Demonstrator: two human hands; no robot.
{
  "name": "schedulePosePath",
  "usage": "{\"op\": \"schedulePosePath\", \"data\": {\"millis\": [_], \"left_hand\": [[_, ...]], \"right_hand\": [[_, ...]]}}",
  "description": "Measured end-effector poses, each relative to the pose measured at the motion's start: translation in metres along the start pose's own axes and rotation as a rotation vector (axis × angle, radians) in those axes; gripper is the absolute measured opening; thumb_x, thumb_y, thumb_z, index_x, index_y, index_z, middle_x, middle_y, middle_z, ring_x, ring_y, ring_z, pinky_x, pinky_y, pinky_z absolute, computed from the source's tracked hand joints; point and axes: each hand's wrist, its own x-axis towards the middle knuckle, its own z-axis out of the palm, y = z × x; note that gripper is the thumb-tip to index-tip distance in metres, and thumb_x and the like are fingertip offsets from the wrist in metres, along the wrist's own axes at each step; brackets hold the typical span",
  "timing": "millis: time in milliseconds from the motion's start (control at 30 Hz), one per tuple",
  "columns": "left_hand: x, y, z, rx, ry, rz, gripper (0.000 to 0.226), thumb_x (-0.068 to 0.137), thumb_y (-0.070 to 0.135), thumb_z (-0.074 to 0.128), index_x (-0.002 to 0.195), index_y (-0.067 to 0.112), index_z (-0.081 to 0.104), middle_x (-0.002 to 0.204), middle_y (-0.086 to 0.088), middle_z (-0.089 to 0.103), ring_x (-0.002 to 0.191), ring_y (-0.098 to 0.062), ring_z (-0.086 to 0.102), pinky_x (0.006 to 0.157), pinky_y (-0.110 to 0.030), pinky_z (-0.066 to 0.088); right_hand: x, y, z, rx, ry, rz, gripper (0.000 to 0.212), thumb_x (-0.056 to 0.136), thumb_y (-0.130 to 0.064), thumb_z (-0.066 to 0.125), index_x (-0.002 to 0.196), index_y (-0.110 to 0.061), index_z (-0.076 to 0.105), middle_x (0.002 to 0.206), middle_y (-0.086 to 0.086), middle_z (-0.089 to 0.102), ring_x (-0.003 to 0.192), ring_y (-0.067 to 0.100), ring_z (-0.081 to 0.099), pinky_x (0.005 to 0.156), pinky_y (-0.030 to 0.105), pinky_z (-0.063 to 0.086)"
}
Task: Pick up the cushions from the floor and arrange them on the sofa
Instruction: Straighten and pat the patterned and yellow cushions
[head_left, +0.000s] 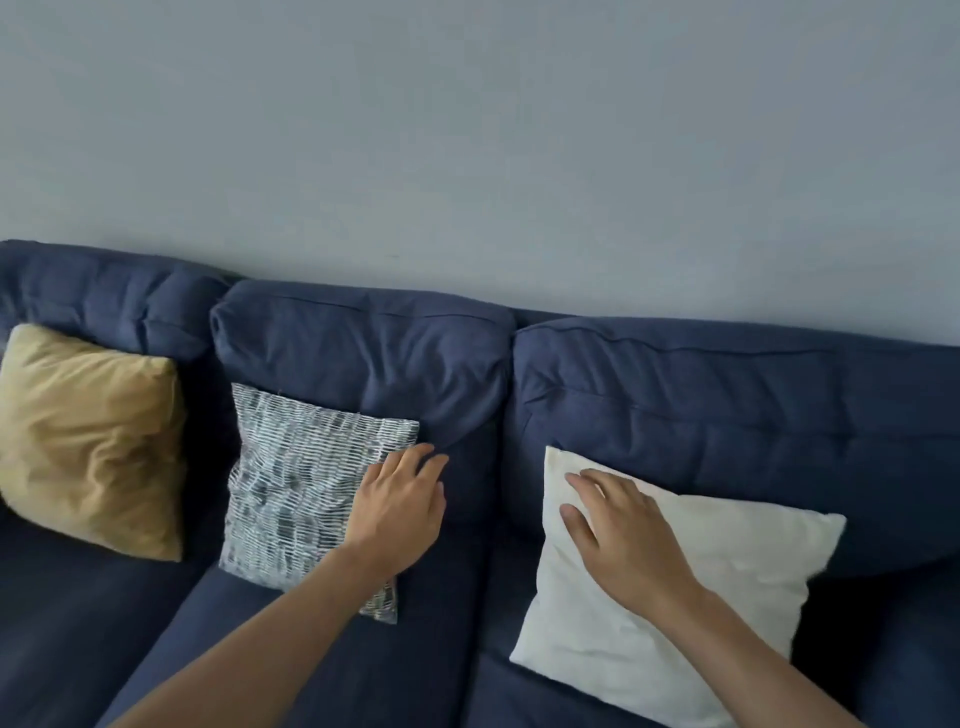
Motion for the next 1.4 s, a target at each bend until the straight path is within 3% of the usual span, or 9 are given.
{"op": "schedulePosePath", "data": {"millis": [67,267,433,567,933,1033,1133,1233,1400], "left_hand": [[0.002,-0.027,-0.002,0.001,0.011,0.006,0.036,0.099,0.025,0.066,0.134,0.020,0.072,0.139,0.000,0.068,0.122,-0.028,0.068,0.101,-0.049,0.057],[0.004,-0.121,0.010,0.007,0.028,0.044,0.035,0.098,0.027,0.063,0.133,0.022,0.071,0.141,0.000,0.067,0.122,-0.029,0.068,0.101,-0.049,0.055],[0.012,-0.205,0.027,-0.024,0.032,0.090,0.040,0.099,0.026,0.061,0.138,0.022,0.068,0.147,-0.004,0.064,0.127,-0.030,0.065,0.105,-0.052,0.054],[0.025,-0.279,0.039,-0.022,0.034,0.091,0.042,0.097,0.024,0.063,0.139,0.020,0.066,0.145,-0.006,0.065,0.125,-0.033,0.066,0.104,-0.052,0.053],[0.069,-0.410,0.049,0.004,-0.009,0.051,0.052,0.099,0.027,0.063,0.150,0.023,0.058,0.153,-0.008,0.057,0.126,-0.038,0.062,0.099,-0.054,0.052],[0.080,-0.427,0.053,0.058,-0.083,-0.001,0.059,0.107,0.040,0.051,0.163,0.027,0.038,0.159,-0.013,0.047,0.128,-0.040,0.058,0.099,-0.055,0.051],[0.087,-0.437,0.060,-0.026,-0.163,-0.012,0.060,0.112,0.046,0.039,0.168,0.034,0.021,0.144,-0.015,0.052,0.119,-0.041,0.062,0.094,-0.054,0.051],[0.094,-0.445,0.067,-0.234,-0.180,-0.032,0.052,0.113,0.040,0.043,0.163,0.035,0.030,0.131,-0.012,0.056,0.109,-0.042,0.066,0.086,-0.052,0.055],[0.099,-0.453,0.073,-0.316,-0.193,0.039,0.036,0.108,0.019,0.058,0.143,0.016,0.065,0.131,-0.014,0.071,0.120,-0.040,0.068,0.102,-0.053,0.055]], "right_hand": [[0.015,-0.025,0.012,0.008,-0.013,-0.002,0.070,0.103,-0.057,0.022,0.150,-0.022,0.059,0.152,-0.002,0.060,0.140,0.023,0.056,0.113,0.044,0.049],[0.054,-0.103,0.073,0.021,-0.036,0.011,0.052,0.112,-0.047,0.045,0.157,-0.023,0.053,0.161,-0.003,0.051,0.150,0.021,0.047,0.120,0.042,0.044],[0.098,-0.172,0.118,-0.011,-0.088,0.018,0.065,0.108,-0.058,0.028,0.158,-0.024,0.050,0.164,-0.004,0.048,0.152,0.020,0.043,0.119,0.044,0.044],[0.143,-0.221,0.144,-0.019,-0.099,0.010,0.055,0.111,-0.050,0.040,0.159,-0.024,0.047,0.165,-0.004,0.045,0.152,0.021,0.041,0.120,0.045,0.041],[0.214,-0.282,0.185,-0.131,-0.077,0.063,0.053,0.113,-0.046,0.041,0.160,-0.022,0.047,0.169,0.005,0.041,0.159,0.027,0.034,0.129,0.053,0.029],[0.215,-0.275,0.195,-0.170,0.081,0.189,0.045,0.110,-0.034,0.050,0.150,-0.017,0.059,0.158,0.010,0.053,0.149,0.034,0.046,0.119,0.059,0.040],[0.210,-0.257,0.201,-0.162,0.192,0.333,0.041,0.103,-0.022,0.060,0.143,-0.015,0.065,0.144,0.013,0.060,0.131,0.042,0.055,0.103,0.062,0.050],[0.204,-0.240,0.205,-0.122,0.172,0.406,0.042,0.103,-0.015,0.059,0.145,-0.016,0.062,0.139,0.014,0.058,0.124,0.045,0.056,0.097,0.060,0.053],[0.202,-0.224,0.199,0.038,0.236,0.348,0.037,0.097,0.005,0.057,0.128,-0.004,0.073,0.117,0.018,0.061,0.101,0.042,0.067,0.096,0.045,0.054]]}}
